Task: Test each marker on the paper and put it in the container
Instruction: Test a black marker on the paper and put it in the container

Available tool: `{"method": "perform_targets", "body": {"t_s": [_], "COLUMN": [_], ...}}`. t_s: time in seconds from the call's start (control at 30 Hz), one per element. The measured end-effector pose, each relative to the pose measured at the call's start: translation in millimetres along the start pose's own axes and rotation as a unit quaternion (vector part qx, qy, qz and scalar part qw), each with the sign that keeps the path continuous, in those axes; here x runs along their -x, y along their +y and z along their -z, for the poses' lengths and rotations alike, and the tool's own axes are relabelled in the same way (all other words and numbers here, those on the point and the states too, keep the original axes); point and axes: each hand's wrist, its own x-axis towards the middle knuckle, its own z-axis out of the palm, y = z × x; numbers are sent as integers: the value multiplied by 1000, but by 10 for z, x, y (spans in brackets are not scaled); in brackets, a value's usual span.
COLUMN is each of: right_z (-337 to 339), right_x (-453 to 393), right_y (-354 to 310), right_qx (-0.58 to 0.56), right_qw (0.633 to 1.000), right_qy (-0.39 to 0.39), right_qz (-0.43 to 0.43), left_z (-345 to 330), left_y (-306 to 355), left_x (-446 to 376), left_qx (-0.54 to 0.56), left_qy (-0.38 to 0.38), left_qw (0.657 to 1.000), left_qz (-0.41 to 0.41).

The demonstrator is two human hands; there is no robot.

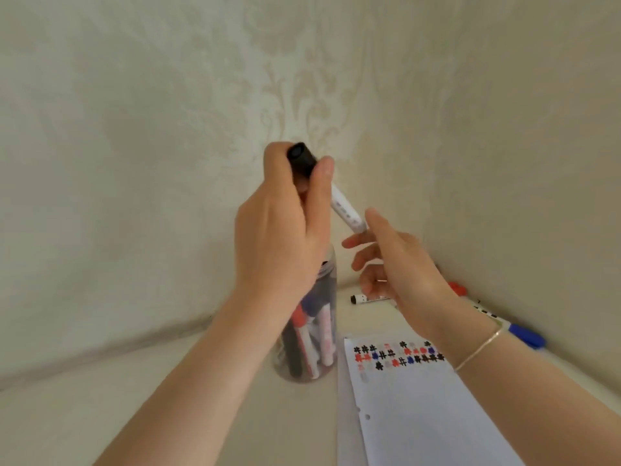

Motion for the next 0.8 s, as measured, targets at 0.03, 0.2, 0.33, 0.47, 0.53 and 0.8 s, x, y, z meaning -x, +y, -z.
{"method": "perform_targets", "body": {"t_s": [0.03, 0.2, 0.33, 0.47, 0.53, 0.8], "right_z": [2, 189, 285, 261, 221, 143], "right_x": [-35, -476, -681, -763, -811, -942], "right_y": [-33, 333, 832, 1036, 1093, 1234], "right_qx": [41, 342, 590, 650, 666, 718], "right_qw": [998, 931, 805, 755, 740, 683], "right_qy": [24, 75, -10, -33, -43, -70], "right_qz": [30, 103, 60, 78, 83, 116], "left_z": [35, -8, -100, -113, -125, -184], "left_y": [-43, -253, -277, -254, -245, -373], "left_x": [-125, -361, -345, -416, -415, -342], "left_qx": [-31, -277, -288, -286, -278, -224], "left_qy": [-6, -212, -290, -306, -327, -487], "left_qw": [999, 935, 911, 907, 903, 840], "left_qz": [16, 57, 51, 36, 24, 86]}}
